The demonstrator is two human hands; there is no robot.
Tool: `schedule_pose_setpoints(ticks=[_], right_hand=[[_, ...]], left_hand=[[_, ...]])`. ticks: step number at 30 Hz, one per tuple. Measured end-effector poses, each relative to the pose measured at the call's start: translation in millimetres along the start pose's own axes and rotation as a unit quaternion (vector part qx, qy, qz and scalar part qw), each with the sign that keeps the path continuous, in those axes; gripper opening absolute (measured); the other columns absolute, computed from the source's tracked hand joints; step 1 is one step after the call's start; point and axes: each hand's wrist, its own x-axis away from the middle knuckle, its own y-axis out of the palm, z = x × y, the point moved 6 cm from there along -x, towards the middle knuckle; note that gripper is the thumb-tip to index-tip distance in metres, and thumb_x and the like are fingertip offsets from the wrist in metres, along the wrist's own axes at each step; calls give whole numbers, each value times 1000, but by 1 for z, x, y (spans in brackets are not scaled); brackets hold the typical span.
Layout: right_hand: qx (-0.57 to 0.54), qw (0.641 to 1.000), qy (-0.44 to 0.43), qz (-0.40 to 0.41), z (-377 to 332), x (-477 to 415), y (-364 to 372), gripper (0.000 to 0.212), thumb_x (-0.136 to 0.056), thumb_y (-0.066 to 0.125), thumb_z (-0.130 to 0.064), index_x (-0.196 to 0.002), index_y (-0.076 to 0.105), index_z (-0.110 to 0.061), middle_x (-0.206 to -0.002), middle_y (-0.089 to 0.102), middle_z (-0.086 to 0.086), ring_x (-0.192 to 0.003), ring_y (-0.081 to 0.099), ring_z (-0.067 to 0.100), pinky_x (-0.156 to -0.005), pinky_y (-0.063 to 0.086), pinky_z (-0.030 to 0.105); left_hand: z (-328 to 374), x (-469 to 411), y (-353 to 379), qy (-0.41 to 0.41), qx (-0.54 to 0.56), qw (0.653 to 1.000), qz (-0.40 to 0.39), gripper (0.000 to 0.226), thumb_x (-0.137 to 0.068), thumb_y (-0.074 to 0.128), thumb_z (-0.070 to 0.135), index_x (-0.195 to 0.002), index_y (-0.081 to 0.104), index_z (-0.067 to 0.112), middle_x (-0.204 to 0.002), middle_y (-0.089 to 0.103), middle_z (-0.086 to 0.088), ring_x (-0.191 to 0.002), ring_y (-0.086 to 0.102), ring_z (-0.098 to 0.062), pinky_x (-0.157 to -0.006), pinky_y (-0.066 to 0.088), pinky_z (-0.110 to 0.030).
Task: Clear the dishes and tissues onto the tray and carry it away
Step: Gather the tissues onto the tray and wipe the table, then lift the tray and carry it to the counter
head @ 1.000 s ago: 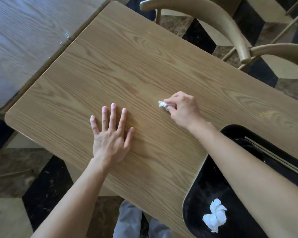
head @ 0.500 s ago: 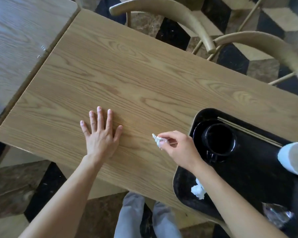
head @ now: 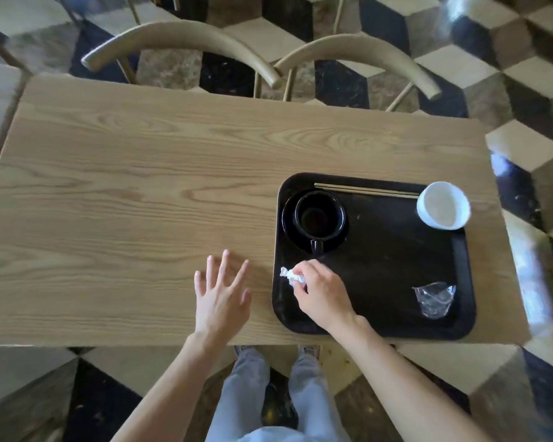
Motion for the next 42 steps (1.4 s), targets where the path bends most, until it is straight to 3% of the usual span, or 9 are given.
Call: schedule_pose_setpoints(ticks=[6,11,17,21,24,26,31,36,42], right_hand=[[68,998,-7,-11,-1,-4,14,16,-72,77,-12,-82,64,-13,-79,67,2,-75,63,29,-69,50,38],[9,1000,-8,20,5,2,0,14,-77,72,-20,-89,70,-12,-91,69,3,-84,62,27,-76,52,39],[-138,961,57,233,79,31,-105,12,-90,68,-10,-100,75,-10,-86,71,3,-71,65,18,-66,54,27],[-129,909,203,341,209,55,-154,19,-93,62,-14,-111,68,-14,-91,69,8,-78,61,27,-73,53,39],[-96,894,317,301,287,67,-155,36,-92,62,-16,-127,56,-12,-110,65,14,-109,50,35,-92,36,32],[-85,892,365,254,322,70,-147,43,-93,62,-20,-133,51,-10,-117,61,16,-117,46,36,-97,35,41],[-138,904,361,185,358,55,-117,39,-98,58,-26,-128,54,-2,-122,62,23,-114,55,41,-97,42,48],[-86,905,330,254,368,49,-113,27,-97,57,-25,-98,62,1,-88,67,24,-83,61,43,-74,44,45],[-51,904,320,279,369,47,-116,27,-96,60,-29,-96,63,-2,-85,69,22,-81,62,43,-69,42,42]], left_hand=[[16,10,4,-8,4,1000,8,62,-90,61,33,-149,44,27,-163,27,-16,-149,22,-43,-114,29,-62],[32,15,0,-33,55,998,23,52,-95,55,30,-146,49,25,-161,33,-14,-149,26,-37,-116,31,-53],[48,-5,-16,-93,197,972,91,41,-95,52,25,-134,59,19,-128,63,-7,-109,63,-30,-89,53,-44],[58,-28,-19,-122,260,952,108,37,-94,56,24,-130,62,17,-98,71,4,-82,69,-22,-82,52,-37],[64,-41,-21,-149,276,940,133,32,-96,57,24,-126,63,18,-91,70,6,-70,68,-14,-76,47,-31],[69,-49,-19,-151,274,938,146,28,-96,59,25,-122,65,18,-90,71,3,-68,68,-16,-75,48,-33],[79,-62,-13,-142,244,944,171,15,-95,62,27,-108,68,20,-83,70,0,-62,67,-17,-70,54,-39],[82,-71,-5,-153,207,943,213,11,-95,63,26,-99,66,17,-77,71,-6,-63,66,-32,-66,52,-41],[91,-75,-1,-184,130,947,231,19,-98,56,32,-94,58,14,-84,70,-14,-78,64,-45,-64,46,-43]])
